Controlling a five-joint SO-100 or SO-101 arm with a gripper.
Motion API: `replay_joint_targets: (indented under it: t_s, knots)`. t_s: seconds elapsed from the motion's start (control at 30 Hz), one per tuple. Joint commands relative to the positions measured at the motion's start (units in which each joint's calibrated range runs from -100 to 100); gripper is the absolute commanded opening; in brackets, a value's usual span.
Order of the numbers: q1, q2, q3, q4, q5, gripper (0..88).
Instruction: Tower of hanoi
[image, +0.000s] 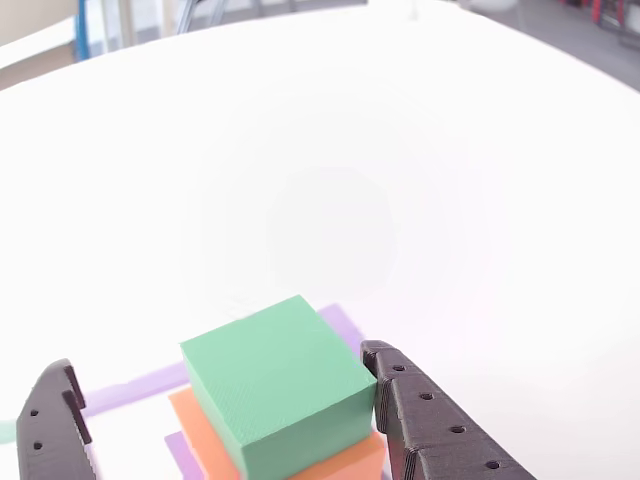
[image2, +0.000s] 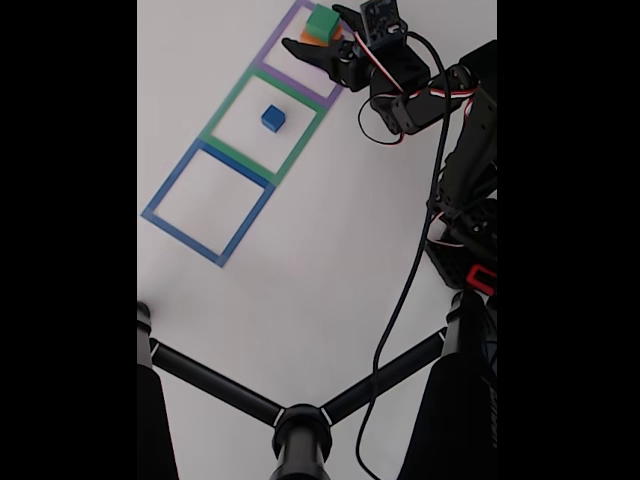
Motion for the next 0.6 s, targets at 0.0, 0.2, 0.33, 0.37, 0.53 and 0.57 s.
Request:
replay_joint_targets:
  t_s: [0.0, 0.2, 0.33, 0.37, 0.53, 0.57]
  knots:
    - [-0.6, -0.2, 0.2, -1.6, 0.0, 26.1]
    - [-0.6, -0.2, 0.8, -1.6, 0.0, 21.6]
    - [-1.0, -0.3, 1.0, -1.6, 0.0, 17.1]
    - [-1.1, -0.4, 1.0, -1.6, 0.0, 15.5]
    - [-1.3, -0.5, 1.4, -1.8, 0.0, 13.1]
    - [-1.4, -0.5, 1.5, -1.8, 0.0, 12.9]
